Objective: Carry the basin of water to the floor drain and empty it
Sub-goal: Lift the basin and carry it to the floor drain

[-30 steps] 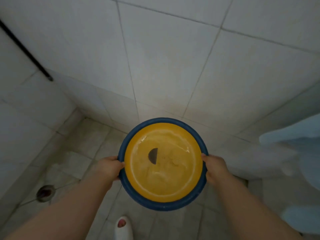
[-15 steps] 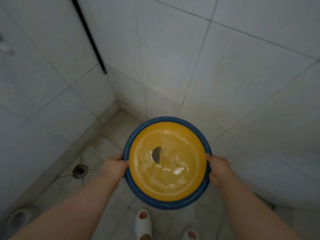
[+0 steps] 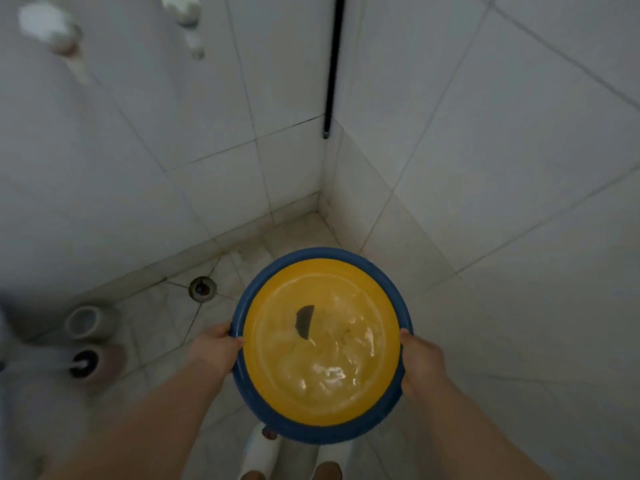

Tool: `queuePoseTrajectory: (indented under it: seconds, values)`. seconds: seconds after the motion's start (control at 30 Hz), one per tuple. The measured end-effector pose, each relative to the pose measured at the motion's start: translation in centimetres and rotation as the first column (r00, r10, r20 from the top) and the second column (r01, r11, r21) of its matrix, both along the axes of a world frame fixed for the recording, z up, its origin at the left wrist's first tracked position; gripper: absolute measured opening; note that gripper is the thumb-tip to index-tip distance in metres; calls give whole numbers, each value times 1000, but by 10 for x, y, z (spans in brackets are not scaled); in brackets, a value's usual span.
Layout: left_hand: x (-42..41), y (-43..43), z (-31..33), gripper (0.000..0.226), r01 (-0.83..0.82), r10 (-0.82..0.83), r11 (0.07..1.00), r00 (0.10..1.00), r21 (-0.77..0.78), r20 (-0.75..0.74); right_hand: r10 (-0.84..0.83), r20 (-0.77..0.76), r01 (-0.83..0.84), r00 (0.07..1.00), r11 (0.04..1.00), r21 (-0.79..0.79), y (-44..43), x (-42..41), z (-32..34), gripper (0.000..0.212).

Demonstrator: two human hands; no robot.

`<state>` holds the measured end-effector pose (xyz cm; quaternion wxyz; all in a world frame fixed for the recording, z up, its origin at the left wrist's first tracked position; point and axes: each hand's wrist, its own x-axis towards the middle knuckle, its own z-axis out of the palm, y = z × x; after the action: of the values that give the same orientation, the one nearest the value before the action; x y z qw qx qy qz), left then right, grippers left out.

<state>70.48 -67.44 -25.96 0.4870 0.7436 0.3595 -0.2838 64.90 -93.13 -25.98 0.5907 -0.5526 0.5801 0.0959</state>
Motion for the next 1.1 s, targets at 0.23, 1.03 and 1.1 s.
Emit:
queuePoseTrajectory:
  seconds: [0.23, 1.03, 1.1]
  values:
    - [14, 12, -16, 46, -209, 209, 978, 978, 21, 13, 197, 25, -197, 980, 980, -25, 2, 64, -6, 20]
    - [82, 136, -51, 41, -438, 439, 894, 899, -90, -13, 430, -15, -430, 903, 900, -66, 129, 199, -34, 23]
    - [86, 149, -54, 41, -452, 452, 889, 892, -71, -21, 426, -17, -427, 904, 903, -53, 141, 207, -40, 24]
